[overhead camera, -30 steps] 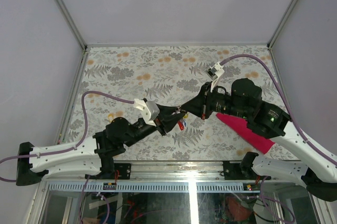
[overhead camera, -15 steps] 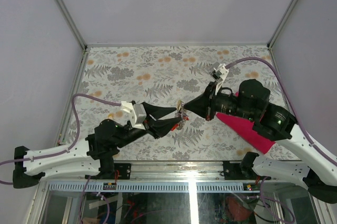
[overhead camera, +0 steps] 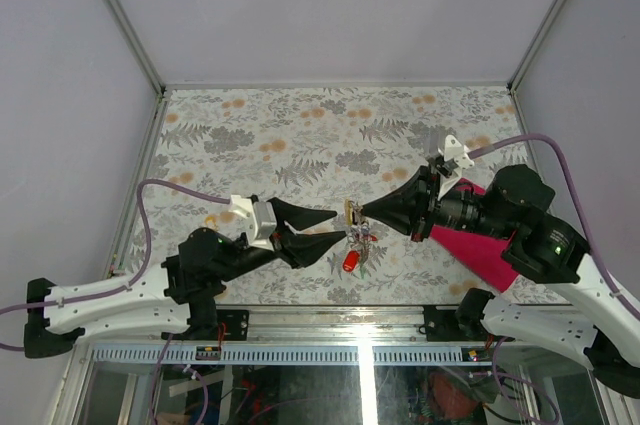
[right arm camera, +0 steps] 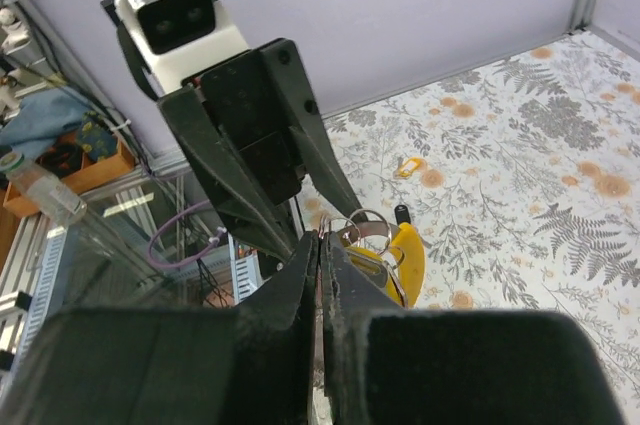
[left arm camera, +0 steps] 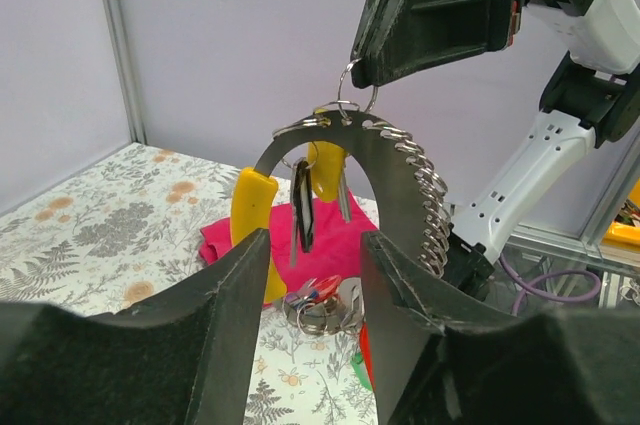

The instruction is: Put the keys on the keyring

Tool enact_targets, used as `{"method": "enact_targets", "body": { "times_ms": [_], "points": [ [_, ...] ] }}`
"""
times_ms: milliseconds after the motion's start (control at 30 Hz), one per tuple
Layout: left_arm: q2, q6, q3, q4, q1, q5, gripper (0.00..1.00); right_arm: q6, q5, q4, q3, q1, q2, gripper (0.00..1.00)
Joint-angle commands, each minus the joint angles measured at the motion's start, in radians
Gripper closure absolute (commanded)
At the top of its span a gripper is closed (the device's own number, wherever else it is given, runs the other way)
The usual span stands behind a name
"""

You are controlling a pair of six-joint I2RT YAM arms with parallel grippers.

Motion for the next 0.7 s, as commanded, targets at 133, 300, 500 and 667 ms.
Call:
{"method": "enact_targets", "body": {
  "times_ms": [133, 300, 500, 667],
  "points": [
    [0.018, 0.016, 0.052, 0.041, 0.000, 0.043, 0.59, -0.122, -0.151, 0.127, -0.038, 0.006, -0.062, 1.00],
    [0.009, 0.022, 0.058, 0.041, 0.000, 0.051, 0.59, -0.157, -0.243, 0.135, -0.048, 0.006, -0.082, 1.00],
    [0.015, 0.027, 0.065, 0.043, 0.000, 0.047, 0.55, -0.148, -0.316, 0.154, -0.052, 0.007, -0.069, 1.00],
    [0.037, 0.032, 0.071, 0.058, 0.000, 0.049, 0.50, -0.126, -0.327, 0.160, -0.045, 0.007, -0.034, 1.00]
  ]
}}
